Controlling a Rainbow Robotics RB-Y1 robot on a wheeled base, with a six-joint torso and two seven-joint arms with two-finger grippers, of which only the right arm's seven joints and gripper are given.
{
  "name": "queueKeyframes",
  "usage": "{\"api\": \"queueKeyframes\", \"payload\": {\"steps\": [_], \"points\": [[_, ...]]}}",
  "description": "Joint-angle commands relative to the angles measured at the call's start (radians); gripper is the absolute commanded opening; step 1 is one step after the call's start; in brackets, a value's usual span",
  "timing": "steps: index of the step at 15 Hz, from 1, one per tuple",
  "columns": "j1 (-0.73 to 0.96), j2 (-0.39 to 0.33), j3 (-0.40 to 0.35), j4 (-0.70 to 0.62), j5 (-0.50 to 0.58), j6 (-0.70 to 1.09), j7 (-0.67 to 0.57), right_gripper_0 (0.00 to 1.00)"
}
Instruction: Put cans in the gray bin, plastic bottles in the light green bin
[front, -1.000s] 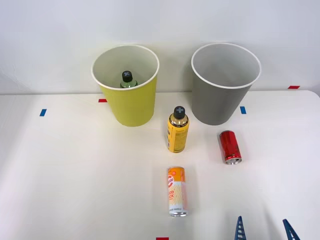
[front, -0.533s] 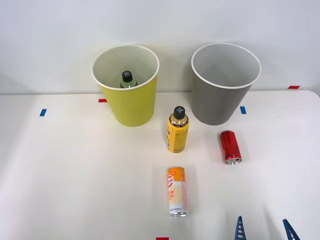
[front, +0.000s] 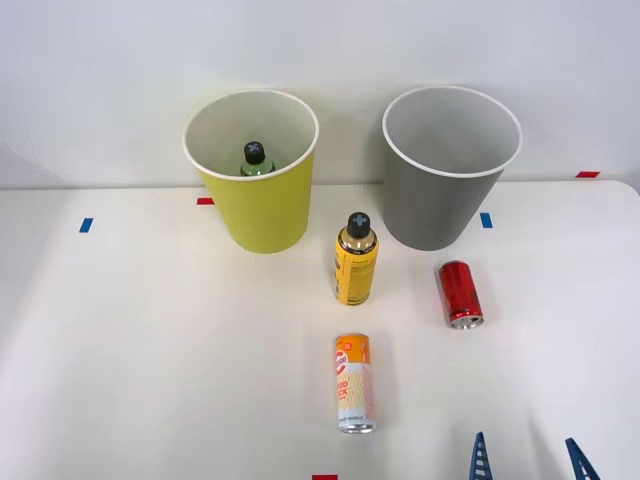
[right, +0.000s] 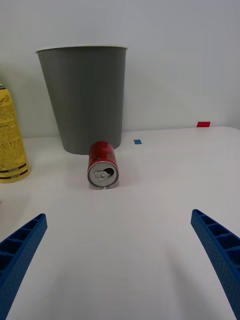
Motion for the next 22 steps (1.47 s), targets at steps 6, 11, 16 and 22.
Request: {"api": "queueKeyframes", "payload": {"steps": [6,11,16,22], "points": [[0.0,0.0,0.0,0.0,0.0,0.0,0.0,1.0],[0.0,0.0,0.0,0.0,0.0,0.0,0.0,1.0],[0.0,0.0,0.0,0.0,0.0,0.0,0.0,1.0],[0.0,0.0,0.0,0.0,0.0,0.0,0.0,1.0]]}}
